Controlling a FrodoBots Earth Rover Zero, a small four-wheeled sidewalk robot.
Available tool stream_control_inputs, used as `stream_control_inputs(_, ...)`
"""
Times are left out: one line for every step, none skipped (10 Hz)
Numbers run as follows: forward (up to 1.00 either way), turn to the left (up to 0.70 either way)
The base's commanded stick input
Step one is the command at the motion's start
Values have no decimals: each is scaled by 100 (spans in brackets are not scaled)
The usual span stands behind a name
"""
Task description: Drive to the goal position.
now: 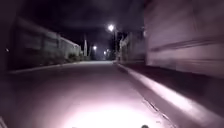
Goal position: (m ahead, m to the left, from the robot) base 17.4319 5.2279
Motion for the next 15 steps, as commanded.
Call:
stream_control_inputs(70, 0)
stream_control_inputs(70, 0)
stream_control_inputs(70, 0)
stream_control_inputs(70, 0)
stream_control_inputs(70, 0)
stream_control_inputs(70, 0)
stream_control_inputs(70, 0)
stream_control_inputs(70, 0)
stream_control_inputs(70, 0)
stream_control_inputs(70, 0)
stream_control_inputs(70, 0)
stream_control_inputs(70, 0)
stream_control_inputs(70, 0)
stream_control_inputs(70, 0)
stream_control_inputs(70, 0)
